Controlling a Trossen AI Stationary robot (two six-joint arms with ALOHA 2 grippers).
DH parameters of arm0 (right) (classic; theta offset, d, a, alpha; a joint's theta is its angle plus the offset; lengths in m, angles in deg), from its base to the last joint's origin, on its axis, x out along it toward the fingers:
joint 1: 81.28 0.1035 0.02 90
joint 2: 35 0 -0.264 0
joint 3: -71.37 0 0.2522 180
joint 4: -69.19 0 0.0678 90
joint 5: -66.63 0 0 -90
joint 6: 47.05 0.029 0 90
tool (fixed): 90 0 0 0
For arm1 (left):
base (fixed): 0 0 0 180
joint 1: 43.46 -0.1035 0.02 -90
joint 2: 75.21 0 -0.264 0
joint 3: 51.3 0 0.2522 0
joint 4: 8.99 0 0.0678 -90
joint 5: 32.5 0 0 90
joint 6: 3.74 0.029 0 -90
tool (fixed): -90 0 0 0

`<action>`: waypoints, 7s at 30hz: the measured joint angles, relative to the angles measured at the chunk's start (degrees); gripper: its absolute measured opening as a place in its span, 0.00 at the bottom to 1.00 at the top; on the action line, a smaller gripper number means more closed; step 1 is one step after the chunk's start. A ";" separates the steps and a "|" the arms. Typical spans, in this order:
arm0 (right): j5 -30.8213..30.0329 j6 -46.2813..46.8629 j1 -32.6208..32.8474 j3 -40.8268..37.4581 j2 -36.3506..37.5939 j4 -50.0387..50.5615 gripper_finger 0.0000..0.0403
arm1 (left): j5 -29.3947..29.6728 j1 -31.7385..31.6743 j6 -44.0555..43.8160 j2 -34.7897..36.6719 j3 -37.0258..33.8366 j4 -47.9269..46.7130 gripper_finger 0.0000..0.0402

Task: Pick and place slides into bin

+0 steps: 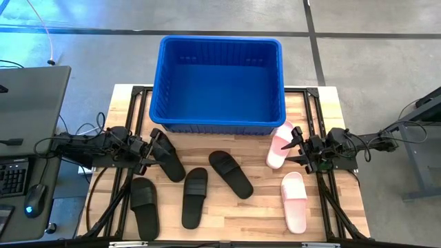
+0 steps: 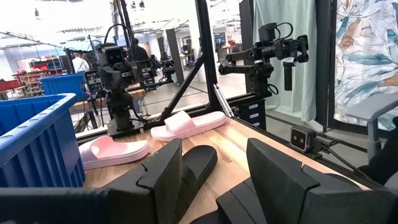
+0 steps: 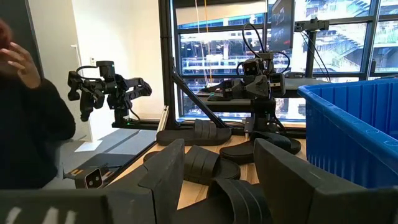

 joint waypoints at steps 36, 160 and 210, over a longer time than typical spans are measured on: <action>0.00 0.00 0.02 0.00 0.02 0.00 0.46 | 0.00 0.00 -0.01 -0.01 0.00 0.00 0.43; -16.05 19.12 9.42 43.69 -73.99 13.12 0.44 | 15.13 -0.02 11.39 -6.76 17.54 -23.52 0.43; -38.28 54.43 9.40 40.25 -80.51 73.20 0.34 | 14.99 -0.02 6.67 -6.77 17.52 -30.74 0.43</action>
